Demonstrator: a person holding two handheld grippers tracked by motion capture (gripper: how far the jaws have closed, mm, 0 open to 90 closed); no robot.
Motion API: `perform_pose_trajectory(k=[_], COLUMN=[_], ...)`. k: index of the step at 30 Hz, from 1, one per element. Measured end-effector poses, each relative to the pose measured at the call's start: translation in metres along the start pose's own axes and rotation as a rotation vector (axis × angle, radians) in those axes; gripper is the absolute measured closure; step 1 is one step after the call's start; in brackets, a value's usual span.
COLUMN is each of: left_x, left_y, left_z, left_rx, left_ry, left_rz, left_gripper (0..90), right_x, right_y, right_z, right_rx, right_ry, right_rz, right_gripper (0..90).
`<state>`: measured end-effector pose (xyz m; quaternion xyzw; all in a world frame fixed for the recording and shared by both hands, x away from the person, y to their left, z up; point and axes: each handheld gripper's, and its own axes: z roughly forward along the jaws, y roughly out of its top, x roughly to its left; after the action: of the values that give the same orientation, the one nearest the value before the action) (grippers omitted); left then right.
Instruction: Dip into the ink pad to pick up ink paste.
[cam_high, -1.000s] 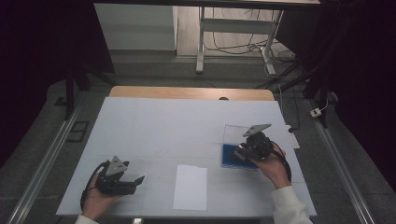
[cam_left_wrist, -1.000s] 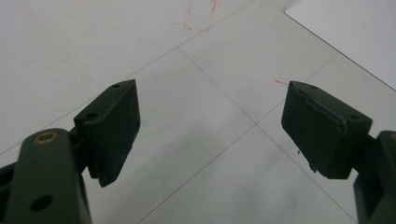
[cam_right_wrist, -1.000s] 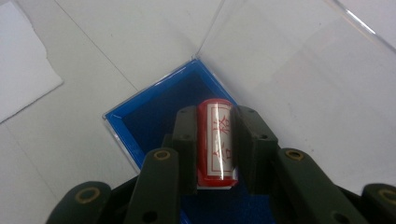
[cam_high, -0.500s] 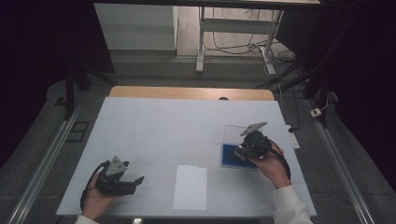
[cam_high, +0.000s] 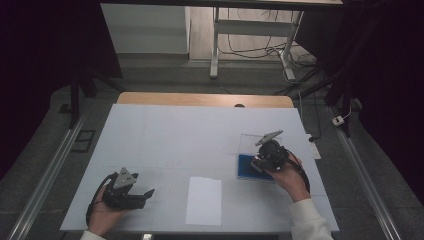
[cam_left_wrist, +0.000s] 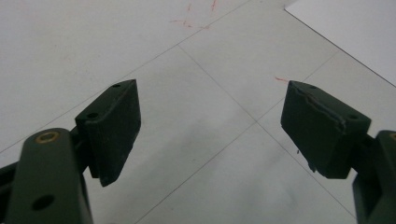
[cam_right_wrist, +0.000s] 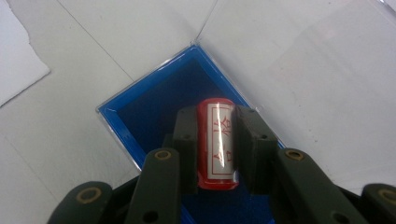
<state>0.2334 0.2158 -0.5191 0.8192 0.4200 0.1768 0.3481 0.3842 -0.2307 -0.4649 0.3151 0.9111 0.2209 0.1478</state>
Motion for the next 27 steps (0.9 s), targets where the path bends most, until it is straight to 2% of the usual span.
perform_pose_trajectory(k=[4,8,12,21,27], left_x=[-0.0005,0.0000,0.0007,-0.0011,-0.0007], left_y=[0.0001,-0.0006,-0.0008,0.0003,0.0002], left_z=[-0.0005,-0.0009,-0.0012,-0.0014,-0.0010], left_rx=[0.001,0.002,0.001,0.001,0.003], left_ry=[-0.001,0.000,0.000,0.005,0.005], left_rz=[0.003,0.003,0.001,0.014,0.014], left_gripper=[20.4,20.4,20.5,20.4,20.4], right_x=[-0.0010,-0.0045,-0.0043,0.0002,0.0002], right_y=[-0.0023,-0.0065,-0.0079,-0.0079,-0.0089], right_z=[0.0001,0.0005,0.0010,0.0010,0.0009], right_rx=[-0.011,-0.039,-0.051,-0.051,-0.056], right_ry=[0.008,0.031,0.031,0.005,0.006], right_rz=[-0.003,0.019,0.021,-0.013,-0.010], right_gripper=[70.9,70.9,70.8,70.9,70.8])
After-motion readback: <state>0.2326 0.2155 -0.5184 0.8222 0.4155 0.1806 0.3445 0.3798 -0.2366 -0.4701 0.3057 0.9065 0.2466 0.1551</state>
